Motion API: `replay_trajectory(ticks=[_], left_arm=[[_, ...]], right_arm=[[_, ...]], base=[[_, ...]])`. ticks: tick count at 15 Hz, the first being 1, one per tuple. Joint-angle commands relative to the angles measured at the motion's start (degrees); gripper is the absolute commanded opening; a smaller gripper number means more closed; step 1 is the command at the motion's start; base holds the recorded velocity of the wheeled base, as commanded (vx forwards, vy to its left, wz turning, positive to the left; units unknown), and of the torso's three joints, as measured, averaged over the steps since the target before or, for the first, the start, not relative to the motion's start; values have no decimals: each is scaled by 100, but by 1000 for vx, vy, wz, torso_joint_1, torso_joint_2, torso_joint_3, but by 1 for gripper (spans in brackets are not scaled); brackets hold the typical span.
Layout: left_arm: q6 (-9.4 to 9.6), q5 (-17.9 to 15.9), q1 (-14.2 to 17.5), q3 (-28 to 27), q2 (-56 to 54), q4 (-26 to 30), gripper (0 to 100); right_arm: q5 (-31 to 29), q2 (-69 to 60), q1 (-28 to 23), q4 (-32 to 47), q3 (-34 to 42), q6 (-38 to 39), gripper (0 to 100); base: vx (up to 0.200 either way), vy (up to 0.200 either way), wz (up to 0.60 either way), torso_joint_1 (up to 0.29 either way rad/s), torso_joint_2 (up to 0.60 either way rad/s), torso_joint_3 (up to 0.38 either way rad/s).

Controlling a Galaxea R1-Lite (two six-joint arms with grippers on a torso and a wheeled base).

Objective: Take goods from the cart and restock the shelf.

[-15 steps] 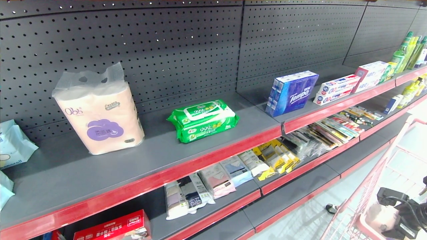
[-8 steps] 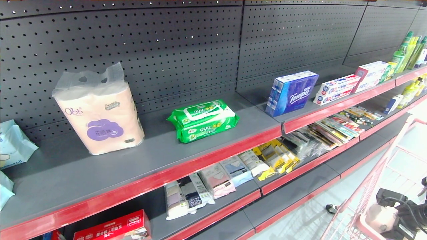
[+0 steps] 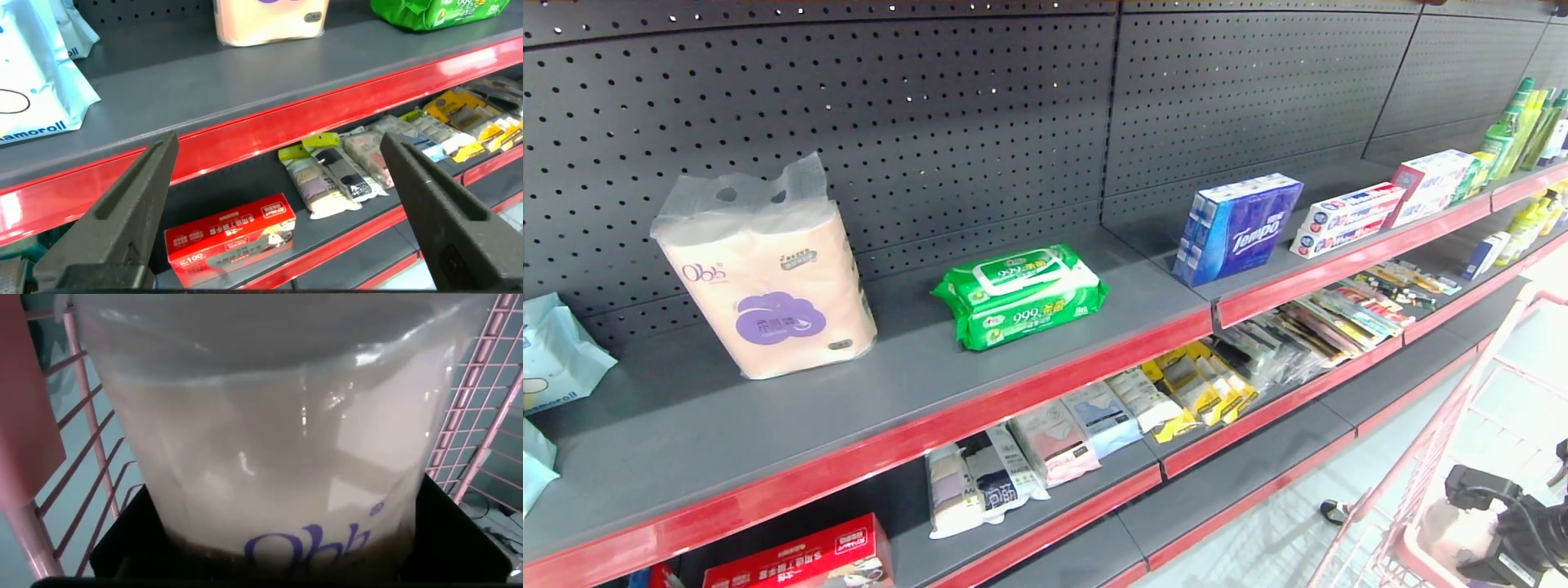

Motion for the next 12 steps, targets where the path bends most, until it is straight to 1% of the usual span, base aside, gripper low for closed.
replay_trajectory(ticks=[1, 8, 9, 12], left_arm=[[-1, -4, 1, 0, 7, 0, 100], [-1, -4, 1, 0, 7, 0, 100], [-1, 4, 1, 0, 7, 0, 100], [-1, 4, 1, 0, 7, 0, 100]], right_arm=[[-1, -46, -114, 14, 145, 39, 0], [-18, -978, -800, -30, 277, 162, 0], [-18, -1277, -932, -109, 216, 241, 0], [-36, -1760, -1002, -346, 198, 768, 0]], base=[[0, 0, 0, 0, 0, 0], [0, 0, 0, 0, 0, 0], [0, 0, 0, 0, 0, 0], [0, 0, 0, 0, 0, 0]])
